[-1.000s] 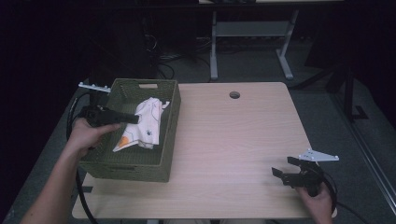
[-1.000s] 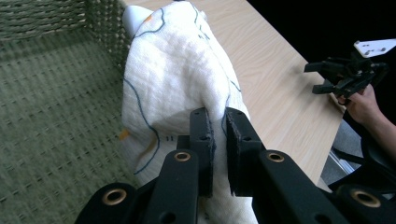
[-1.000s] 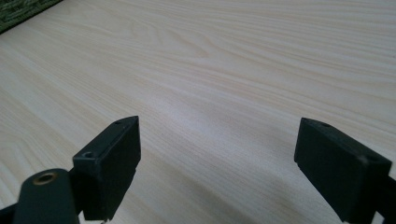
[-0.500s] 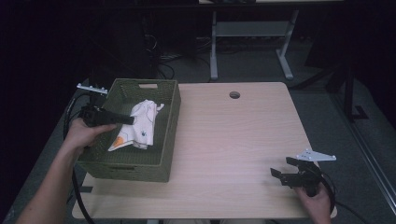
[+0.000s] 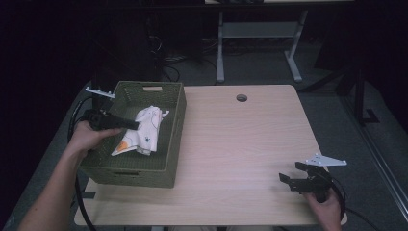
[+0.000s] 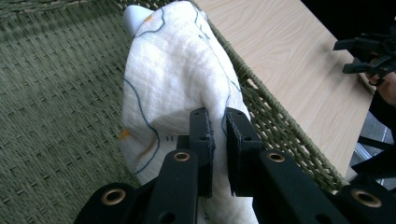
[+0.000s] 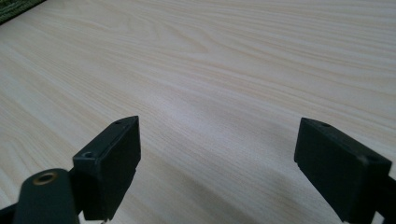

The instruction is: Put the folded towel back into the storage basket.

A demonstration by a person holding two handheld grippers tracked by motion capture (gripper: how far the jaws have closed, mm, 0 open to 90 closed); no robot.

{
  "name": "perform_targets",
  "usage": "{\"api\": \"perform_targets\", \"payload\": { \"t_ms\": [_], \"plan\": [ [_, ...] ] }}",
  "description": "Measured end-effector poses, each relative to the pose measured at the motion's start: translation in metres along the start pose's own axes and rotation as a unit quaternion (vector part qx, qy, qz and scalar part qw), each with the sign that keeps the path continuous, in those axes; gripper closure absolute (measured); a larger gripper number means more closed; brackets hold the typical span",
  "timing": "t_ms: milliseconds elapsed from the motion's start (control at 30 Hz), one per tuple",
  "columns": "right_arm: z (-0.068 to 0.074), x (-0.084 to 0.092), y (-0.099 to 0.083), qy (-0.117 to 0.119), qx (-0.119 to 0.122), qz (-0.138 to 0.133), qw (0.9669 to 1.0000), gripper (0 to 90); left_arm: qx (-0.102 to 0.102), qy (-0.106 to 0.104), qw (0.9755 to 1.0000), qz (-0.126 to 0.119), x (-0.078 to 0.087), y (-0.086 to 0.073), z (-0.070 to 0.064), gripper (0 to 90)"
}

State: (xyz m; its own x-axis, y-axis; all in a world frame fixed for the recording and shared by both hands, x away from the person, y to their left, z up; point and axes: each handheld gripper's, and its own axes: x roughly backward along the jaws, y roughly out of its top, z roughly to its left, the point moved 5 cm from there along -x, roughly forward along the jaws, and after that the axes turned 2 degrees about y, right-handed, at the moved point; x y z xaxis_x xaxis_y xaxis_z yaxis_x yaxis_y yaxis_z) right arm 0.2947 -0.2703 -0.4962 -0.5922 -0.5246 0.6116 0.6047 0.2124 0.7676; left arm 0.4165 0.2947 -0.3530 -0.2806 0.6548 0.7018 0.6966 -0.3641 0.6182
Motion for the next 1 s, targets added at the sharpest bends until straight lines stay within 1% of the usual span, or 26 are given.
{"api": "perform_targets", "payload": {
  "t_ms": [233, 333, 567, 600, 633, 667, 700, 733, 767, 867, 1000],
  "plan": [
    [0.000, 0.000, 0.000, 0.000, -0.001, 0.000, 1.0000, 14.3, -0.004, 0.007, 0.9998, 0.016, -0.006, -0.001, 0.006, 82.6],
    [-0.001, 0.000, 0.000, -0.001, 0.000, 0.000, 1.0000, 14.3, -0.006, 0.008, 0.9998, 0.018, -0.008, -0.002, 0.008, 82.6],
    [-0.002, -0.001, -0.001, -0.001, -0.001, 0.001, 1.0000, 14.3, -0.020, 0.005, 0.9994, 0.027, -0.013, -0.002, 0.011, 82.2],
    [-0.002, -0.001, -0.001, -0.001, -0.003, 0.002, 1.0000, 14.3, -0.025, 0.009, 0.9993, 0.027, -0.014, -0.002, 0.011, 81.2],
    [-0.002, -0.001, -0.001, -0.001, -0.003, 0.003, 1.0000, 14.3, -0.029, 0.025, 0.9990, 0.024, -0.015, -0.001, 0.013, 78.0],
    [-0.002, -0.001, -0.001, -0.001, -0.003, 0.003, 1.0000, 14.3, -0.025, 0.034, 0.9989, 0.021, -0.015, 0.000, 0.015, 69.4],
    [-0.002, -0.001, -0.001, -0.001, -0.002, 0.004, 1.0000, 14.3, -0.015, 0.036, 0.9991, 0.018, -0.015, 0.001, 0.019, 66.6],
    [-0.002, -0.002, -0.001, -0.001, -0.001, 0.004, 1.0000, 14.3, -0.014, 0.040, 0.9989, 0.019, -0.015, 0.000, 0.020, 64.2],
    [-0.002, -0.002, -0.001, -0.001, -0.001, 0.005, 1.0000, 14.3, -0.012, 0.047, 0.9986, 0.022, -0.015, 0.000, 0.021, 62.8],
    [-0.002, -0.002, -0.001, -0.001, 0.000, 0.005, 1.0000, 14.3, -0.008, 0.056, 0.9981, 0.024, -0.013, -0.002, 0.022, 60.6],
    [0.000, -0.002, -0.001, 0.000, 0.001, 0.006, 1.0000, 14.3, -0.008, 0.058, 0.9981, 0.020, -0.008, -0.003, 0.019, 59.0]
  ]
}}
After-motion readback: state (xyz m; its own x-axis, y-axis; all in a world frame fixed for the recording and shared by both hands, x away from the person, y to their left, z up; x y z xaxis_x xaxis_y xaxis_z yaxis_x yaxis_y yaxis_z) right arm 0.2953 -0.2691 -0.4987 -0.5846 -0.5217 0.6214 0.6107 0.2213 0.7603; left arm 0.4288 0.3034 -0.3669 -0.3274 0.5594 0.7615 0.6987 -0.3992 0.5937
